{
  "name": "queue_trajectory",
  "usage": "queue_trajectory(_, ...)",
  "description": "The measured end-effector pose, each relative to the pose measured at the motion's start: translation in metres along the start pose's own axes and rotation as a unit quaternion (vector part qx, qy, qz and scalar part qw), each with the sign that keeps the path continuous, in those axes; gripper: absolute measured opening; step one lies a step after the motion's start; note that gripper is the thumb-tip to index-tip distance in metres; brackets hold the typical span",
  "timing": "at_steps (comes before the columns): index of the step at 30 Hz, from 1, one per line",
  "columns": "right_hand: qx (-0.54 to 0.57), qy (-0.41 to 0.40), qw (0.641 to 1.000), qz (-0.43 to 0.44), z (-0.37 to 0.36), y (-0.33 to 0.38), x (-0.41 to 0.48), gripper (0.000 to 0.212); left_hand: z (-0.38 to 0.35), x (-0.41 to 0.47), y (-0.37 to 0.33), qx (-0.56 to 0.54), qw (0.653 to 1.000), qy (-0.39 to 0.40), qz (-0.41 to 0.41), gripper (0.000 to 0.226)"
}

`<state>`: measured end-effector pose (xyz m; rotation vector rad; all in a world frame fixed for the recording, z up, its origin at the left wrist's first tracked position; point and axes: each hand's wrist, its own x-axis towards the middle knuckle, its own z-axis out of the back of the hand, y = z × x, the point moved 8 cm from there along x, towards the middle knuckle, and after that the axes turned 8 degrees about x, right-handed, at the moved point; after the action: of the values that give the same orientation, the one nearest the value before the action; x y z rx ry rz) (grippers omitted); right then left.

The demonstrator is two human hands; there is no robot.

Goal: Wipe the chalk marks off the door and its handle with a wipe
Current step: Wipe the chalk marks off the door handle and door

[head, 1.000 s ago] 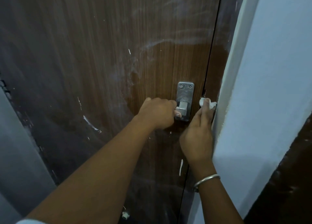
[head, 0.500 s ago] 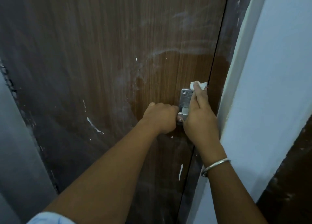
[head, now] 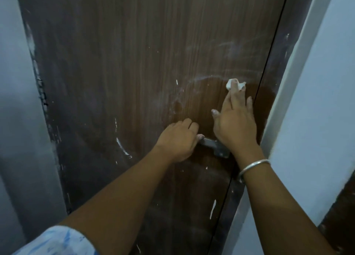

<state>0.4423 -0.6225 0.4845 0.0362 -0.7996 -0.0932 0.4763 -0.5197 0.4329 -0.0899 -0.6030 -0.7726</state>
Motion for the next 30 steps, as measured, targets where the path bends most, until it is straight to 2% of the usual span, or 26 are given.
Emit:
queue_trajectory(4, -0.023, 0.018, 0.998, 0.05, -0.009, 0.036, 0.024, 0.072, 0.012, 0.002, 0.02, -0.005, 0.999, -0.001, 0.032, 0.023)
queue_trajectory(8, -0.063, 0.069, 0.982, 0.161, -0.032, 0.077, 0.033, 0.064, 0.014, -0.003, 0.033, 0.023, 0.998, 0.027, 0.055, 0.047)
queue_trajectory(9, -0.072, 0.085, 0.975, 0.191, -0.038, 0.083, 0.031, 0.06, 0.013, -0.007, 0.036, 0.025, 0.997, 0.034, 0.059, 0.047)
queue_trajectory(13, -0.112, 0.163, 0.944, 0.264, -0.06, 0.09, 0.013, 0.055, 0.003, -0.022, 0.045, 0.033, 0.995, 0.062, 0.067, 0.03)
queue_trajectory(15, -0.128, 0.179, 0.941, 0.259, -0.06, 0.085, 0.005, 0.057, 0.0, -0.026, 0.046, 0.038, 0.994, 0.079, 0.066, 0.031)
queue_trajectory(17, -0.126, 0.165, 0.956, 0.208, -0.052, 0.071, 0.003, 0.068, -0.001, -0.027, 0.046, 0.039, 0.994, 0.089, 0.058, 0.036)
queue_trajectory(21, -0.109, 0.058, 0.988, 0.093, -0.018, 0.043, 0.014, 0.085, 0.01, -0.023, 0.048, 0.042, 0.996, 0.062, 0.049, 0.042)
queue_trajectory(23, -0.088, 0.028, 0.993, 0.076, -0.01, 0.045, 0.027, 0.088, 0.016, -0.02, 0.048, 0.045, 0.997, 0.045, 0.047, 0.044)
queue_trajectory(26, -0.096, 0.042, 0.986, 0.127, -0.018, 0.069, 0.042, 0.084, 0.022, -0.016, 0.047, 0.057, 0.997, 0.032, 0.048, 0.047)
queue_trajectory(30, -0.122, 0.092, 0.963, 0.221, -0.04, 0.096, 0.042, 0.068, 0.022, -0.016, 0.051, 0.071, 0.994, 0.048, 0.068, 0.041)
